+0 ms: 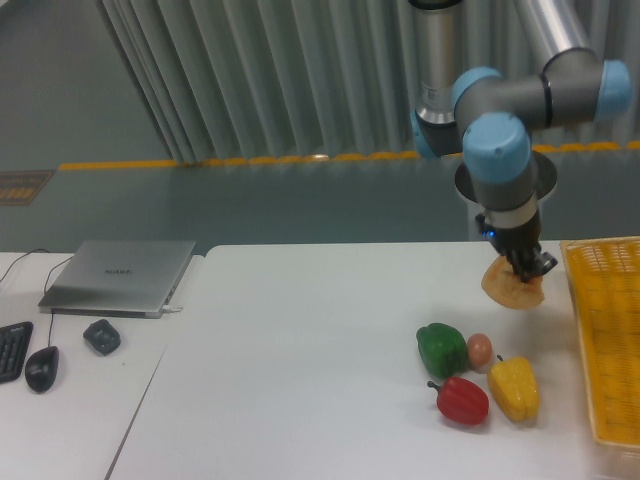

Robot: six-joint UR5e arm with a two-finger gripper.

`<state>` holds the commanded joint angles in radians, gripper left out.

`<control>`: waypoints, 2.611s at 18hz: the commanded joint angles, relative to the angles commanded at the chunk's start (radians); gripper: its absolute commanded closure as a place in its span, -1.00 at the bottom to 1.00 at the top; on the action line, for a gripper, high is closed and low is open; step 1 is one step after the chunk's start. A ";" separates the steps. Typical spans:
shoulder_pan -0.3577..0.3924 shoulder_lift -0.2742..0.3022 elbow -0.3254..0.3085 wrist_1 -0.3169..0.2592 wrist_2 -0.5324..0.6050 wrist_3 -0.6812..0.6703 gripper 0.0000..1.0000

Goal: Place the triangular bread in the basket

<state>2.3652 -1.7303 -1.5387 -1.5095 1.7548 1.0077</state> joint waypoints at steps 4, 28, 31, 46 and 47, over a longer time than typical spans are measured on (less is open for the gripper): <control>0.084 -0.011 0.023 0.047 -0.002 0.002 1.00; 0.276 -0.120 -0.014 0.167 0.094 0.262 -0.29; 0.279 -0.121 -0.014 0.170 0.094 0.255 -1.00; 0.318 -0.121 -0.009 0.232 0.057 0.265 -1.00; 0.313 -0.121 -0.008 0.232 0.054 0.267 -1.00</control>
<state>2.6784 -1.8515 -1.5463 -1.2778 1.8086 1.2747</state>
